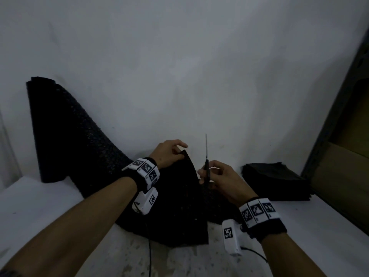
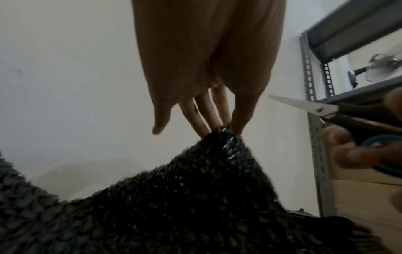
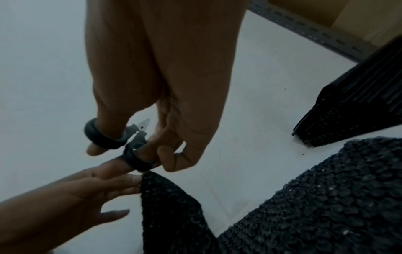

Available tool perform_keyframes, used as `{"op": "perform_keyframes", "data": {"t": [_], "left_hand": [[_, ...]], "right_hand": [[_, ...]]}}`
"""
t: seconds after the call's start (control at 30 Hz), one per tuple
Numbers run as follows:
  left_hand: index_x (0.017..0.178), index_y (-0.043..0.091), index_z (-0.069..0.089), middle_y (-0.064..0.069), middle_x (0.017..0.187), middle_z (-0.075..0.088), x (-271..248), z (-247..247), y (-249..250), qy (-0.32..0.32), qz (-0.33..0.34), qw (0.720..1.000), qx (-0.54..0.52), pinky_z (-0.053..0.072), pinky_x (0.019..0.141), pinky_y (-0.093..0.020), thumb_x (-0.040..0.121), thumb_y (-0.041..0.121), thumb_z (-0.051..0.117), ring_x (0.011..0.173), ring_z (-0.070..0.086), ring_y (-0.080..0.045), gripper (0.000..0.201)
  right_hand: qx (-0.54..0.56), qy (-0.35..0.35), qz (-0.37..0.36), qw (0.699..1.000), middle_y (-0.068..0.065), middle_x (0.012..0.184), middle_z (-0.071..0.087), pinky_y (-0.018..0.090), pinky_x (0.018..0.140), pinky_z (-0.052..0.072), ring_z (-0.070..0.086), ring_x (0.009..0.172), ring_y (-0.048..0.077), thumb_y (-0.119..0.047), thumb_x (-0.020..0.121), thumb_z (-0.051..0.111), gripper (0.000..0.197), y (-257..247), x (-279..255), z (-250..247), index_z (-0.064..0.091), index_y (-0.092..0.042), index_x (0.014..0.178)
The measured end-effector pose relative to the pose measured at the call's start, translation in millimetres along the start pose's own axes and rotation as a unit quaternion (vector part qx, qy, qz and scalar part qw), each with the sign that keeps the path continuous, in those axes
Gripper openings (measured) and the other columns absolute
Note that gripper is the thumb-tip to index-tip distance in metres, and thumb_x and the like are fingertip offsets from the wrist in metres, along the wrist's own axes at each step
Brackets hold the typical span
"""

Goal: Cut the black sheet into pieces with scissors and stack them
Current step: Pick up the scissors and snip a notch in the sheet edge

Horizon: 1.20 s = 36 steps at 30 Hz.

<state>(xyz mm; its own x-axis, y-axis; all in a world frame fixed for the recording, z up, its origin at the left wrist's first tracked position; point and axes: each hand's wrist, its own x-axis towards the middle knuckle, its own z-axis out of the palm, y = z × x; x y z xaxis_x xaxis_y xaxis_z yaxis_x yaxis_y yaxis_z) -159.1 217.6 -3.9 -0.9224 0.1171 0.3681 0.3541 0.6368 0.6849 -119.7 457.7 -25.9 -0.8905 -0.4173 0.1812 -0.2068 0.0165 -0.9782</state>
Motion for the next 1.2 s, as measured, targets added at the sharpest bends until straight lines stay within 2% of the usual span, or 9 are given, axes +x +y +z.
{"op": "perform_keyframes", "data": {"t": [0.17,0.3,0.43,0.57,0.63,0.8,0.87,1.03,1.2], "left_hand": [[0.109,0.024,0.073,0.002,0.11,0.07,-12.2,10.5,7.0,0.047,0.021,0.999,0.016,0.049,0.099,-0.034,0.09,0.035,0.07,0.105,0.063,-0.012,0.022],[0.11,0.017,0.072,0.0,0.103,0.073,-35.4,22.4,41.1,-0.145,-0.142,0.948,-0.244,0.053,0.097,-0.042,0.087,0.057,0.067,0.095,0.071,-0.018,0.047],[0.123,0.005,0.063,-0.022,0.115,0.069,-59.1,38.6,51.4,-0.236,-0.157,0.9,-0.331,0.052,0.097,-0.053,0.091,0.033,0.071,0.107,0.067,-0.039,0.043],[0.126,0.002,0.062,-0.023,0.122,0.066,-67.9,41.7,45.8,-0.22,-0.166,0.889,-0.367,0.053,0.098,-0.05,0.093,0.025,0.069,0.109,0.066,-0.034,0.041],[0.125,-0.002,0.061,-0.026,0.117,0.065,-71.7,40.7,43.1,-0.196,-0.187,0.892,-0.362,0.057,0.091,-0.046,0.095,0.025,0.066,0.099,0.068,-0.033,0.041],[0.101,0.01,0.067,-0.018,0.106,0.069,-80.5,31.7,32.6,-0.153,-0.215,0.964,-0.036,0.062,0.074,-0.039,0.093,0.035,0.066,0.086,0.071,-0.031,0.026],[0.087,0.021,0.063,-0.014,0.105,0.068,-85.1,26.9,25.9,-0.21,-0.196,0.949,0.131,0.06,0.065,-0.034,0.092,0.042,0.065,0.087,0.07,-0.028,0.021],[0.106,0.005,0.065,-0.012,0.101,0.067,-93.4,34.2,14.2,-0.265,-0.222,0.915,0.205,0.062,0.068,-0.04,0.085,0.063,0.064,0.077,0.07,-0.026,0.062],[0.116,0.015,0.061,-0.003,0.098,0.064,-99.4,47.1,15.0,-0.281,-0.113,0.904,0.301,0.057,0.067,-0.032,0.083,0.066,0.063,0.076,0.063,-0.02,0.06]], "right_hand": [[-0.03,0.041,-0.006,0.999,0.021,0.08,0.073,0.029,0.052,0.04,0.065,0.076,0.036,-0.032,0.073,0.088,0.049,9.4,-1.9,0.4,0.043,-0.015,0.08],[-0.095,0.059,-0.029,0.993,0.027,0.068,0.063,0.028,0.059,0.047,0.073,0.07,0.022,-0.019,0.089,0.073,0.033,11.9,-3.7,6.1,0.05,-0.008,0.068],[-0.126,0.053,-0.003,0.991,0.017,0.076,0.073,0.037,0.067,0.053,0.067,0.067,0.024,-0.023,0.087,0.07,0.021,14.3,-3.5,15.1,0.073,-0.003,0.08],[-0.014,-0.029,0.057,0.998,0.015,0.105,0.075,0.037,0.088,0.057,0.072,0.099,0.028,-0.005,0.089,0.07,0.017,6.7,-14.8,22.1,0.075,0.002,0.104],[0.003,-0.037,0.082,0.996,0.017,0.106,0.074,0.028,0.082,0.058,0.072,0.098,0.022,-0.003,0.09,0.069,0.018,2.4,-19.9,19.5,0.072,0.007,0.105],[-0.089,0.015,0.116,0.989,0.014,0.094,0.075,0.02,0.065,0.054,0.074,0.091,0.02,-0.007,0.093,0.068,0.009,16.4,-28.7,-8.7,0.072,-0.005,0.085],[-0.212,0.022,0.121,0.97,0.008,0.093,0.075,0.025,0.072,0.057,0.072,0.09,0.019,-0.01,0.09,0.072,0.007,27.0,-31.7,-25.5,0.075,-0.011,0.084],[-0.464,-0.081,0.213,0.856,-0.003,0.14,0.055,0.028,0.106,0.039,0.05,0.13,0.019,-0.039,0.088,0.074,0.042,50.0,-46.0,-45.8,0.065,-0.03,0.128],[-0.56,-0.099,0.261,0.78,0.003,0.16,0.034,0.031,0.112,0.032,0.036,0.143,0.026,-0.053,0.092,0.063,0.073,63.9,-56.0,-54.4,0.035,-0.027,0.154]]}}
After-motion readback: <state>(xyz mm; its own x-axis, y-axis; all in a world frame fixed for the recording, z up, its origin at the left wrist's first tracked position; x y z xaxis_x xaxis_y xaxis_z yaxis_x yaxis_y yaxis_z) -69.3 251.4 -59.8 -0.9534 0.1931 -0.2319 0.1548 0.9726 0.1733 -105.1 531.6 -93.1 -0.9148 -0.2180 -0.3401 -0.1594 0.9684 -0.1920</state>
